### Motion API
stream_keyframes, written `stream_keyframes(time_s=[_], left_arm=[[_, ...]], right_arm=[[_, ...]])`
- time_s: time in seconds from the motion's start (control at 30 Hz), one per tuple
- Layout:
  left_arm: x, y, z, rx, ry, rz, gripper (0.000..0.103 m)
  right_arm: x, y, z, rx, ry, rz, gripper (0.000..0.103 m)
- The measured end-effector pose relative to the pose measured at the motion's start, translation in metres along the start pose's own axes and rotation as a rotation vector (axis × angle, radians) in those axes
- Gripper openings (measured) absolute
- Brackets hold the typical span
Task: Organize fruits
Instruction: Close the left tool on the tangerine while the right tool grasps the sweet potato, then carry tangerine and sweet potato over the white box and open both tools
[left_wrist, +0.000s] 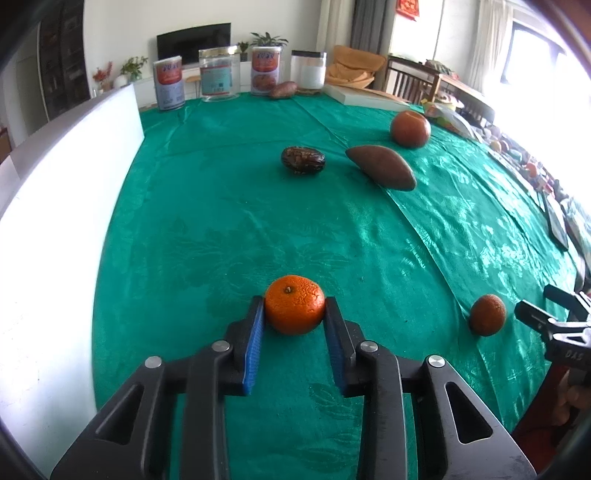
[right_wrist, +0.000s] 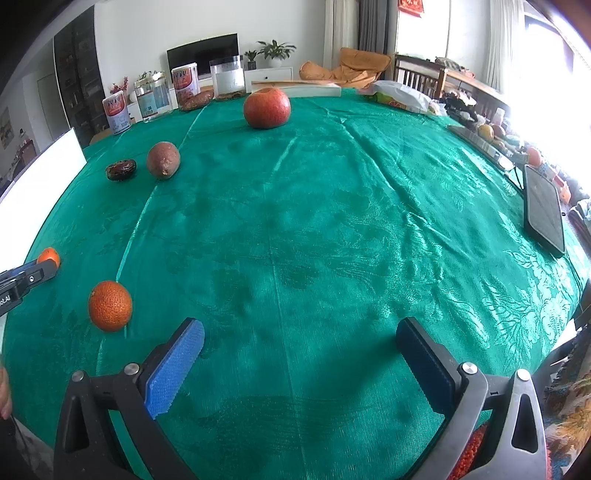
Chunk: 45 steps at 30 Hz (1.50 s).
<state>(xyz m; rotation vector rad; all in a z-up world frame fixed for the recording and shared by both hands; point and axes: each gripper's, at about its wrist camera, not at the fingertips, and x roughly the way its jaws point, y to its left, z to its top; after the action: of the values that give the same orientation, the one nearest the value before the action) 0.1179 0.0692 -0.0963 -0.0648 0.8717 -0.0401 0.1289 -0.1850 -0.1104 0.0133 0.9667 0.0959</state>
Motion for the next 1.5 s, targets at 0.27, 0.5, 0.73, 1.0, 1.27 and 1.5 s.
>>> stream_keyframes(time_s=[0.27,0.5,0.73,1.0,1.27,1.5], left_arm=[[-0.016,0.000,-0.003,-0.040,-0.004,-0.025,0.030],[-0.046,0.006,-0.004,-0.066,-0.016,-0.045,0.030],[-0.059,0.013,-0.010,-0.090,0.004,-0.066,0.030],[-0.109,0.027,-0.003,-0.130,-0.028,-0.141,0.030],[-0.193,0.098,0.008,-0.273,-0.161,-0.098,0.030],[-0.202,0.196,-0.017,-0.474,-0.176,0.179,0.030]], right_arm=[[0.027,0.051,0.138,-0.074,0.160,0.190,0.089],[0.128,0.116,0.194,-0.116,0.367,0.189,0.061],[0.141,0.128,0.186,-0.156,0.364,0.200,0.040],[0.067,0.062,0.159,0.211,0.278,0.597,0.040],[-0.026,0.174,0.137,0.147,0.289,1.018,0.040],[-0.024,0.336,0.101,-0.054,0.382,1.061,0.040]])
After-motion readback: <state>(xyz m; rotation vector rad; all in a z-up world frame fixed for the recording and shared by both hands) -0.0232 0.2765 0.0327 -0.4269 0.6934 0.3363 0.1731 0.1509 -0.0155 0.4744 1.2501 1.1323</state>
